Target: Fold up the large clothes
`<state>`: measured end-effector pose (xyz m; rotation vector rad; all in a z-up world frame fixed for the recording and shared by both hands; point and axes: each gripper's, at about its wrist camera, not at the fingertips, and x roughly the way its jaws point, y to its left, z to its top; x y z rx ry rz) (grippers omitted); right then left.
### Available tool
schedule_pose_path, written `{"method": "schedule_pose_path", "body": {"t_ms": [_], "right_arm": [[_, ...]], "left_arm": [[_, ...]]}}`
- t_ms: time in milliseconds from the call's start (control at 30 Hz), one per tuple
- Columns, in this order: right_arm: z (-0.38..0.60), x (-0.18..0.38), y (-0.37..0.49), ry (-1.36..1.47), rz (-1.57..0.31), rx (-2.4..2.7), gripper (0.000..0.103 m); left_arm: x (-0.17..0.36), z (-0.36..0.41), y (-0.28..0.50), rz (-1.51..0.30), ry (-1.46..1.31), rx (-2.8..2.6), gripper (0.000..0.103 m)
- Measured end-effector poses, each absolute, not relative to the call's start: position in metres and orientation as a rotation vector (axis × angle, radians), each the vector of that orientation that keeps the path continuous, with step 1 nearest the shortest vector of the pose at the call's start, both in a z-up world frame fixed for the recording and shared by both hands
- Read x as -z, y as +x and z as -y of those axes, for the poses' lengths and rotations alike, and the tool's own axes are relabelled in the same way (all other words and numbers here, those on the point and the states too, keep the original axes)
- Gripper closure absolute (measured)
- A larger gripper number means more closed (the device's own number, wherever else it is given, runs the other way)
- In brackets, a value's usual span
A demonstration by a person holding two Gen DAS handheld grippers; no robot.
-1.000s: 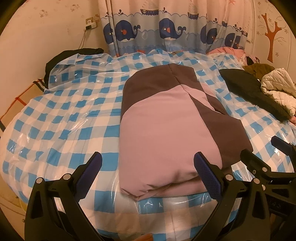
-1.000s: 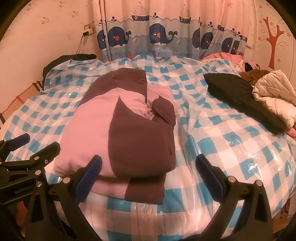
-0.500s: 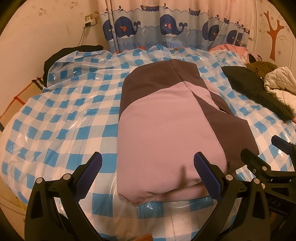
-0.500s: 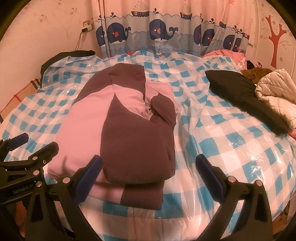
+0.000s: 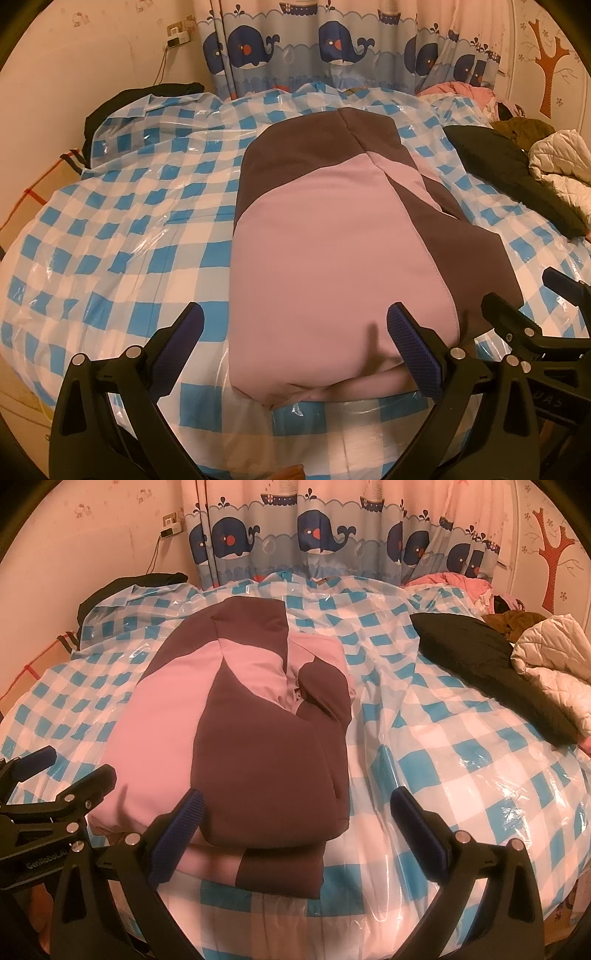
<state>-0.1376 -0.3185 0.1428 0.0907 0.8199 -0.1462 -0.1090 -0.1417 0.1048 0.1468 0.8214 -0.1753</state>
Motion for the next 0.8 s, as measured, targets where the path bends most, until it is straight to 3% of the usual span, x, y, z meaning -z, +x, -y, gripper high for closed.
{"method": "schedule_pose_path", "body": {"t_ms": [800], "right_arm": [[0.323, -0.1409, -0.1369, 0.096, -0.821, 0.143, 0.006]], "left_arm": [[-0.0987, 0.1498, -0.1047, -0.858, 0.163, 0.195, 0.008]]}}
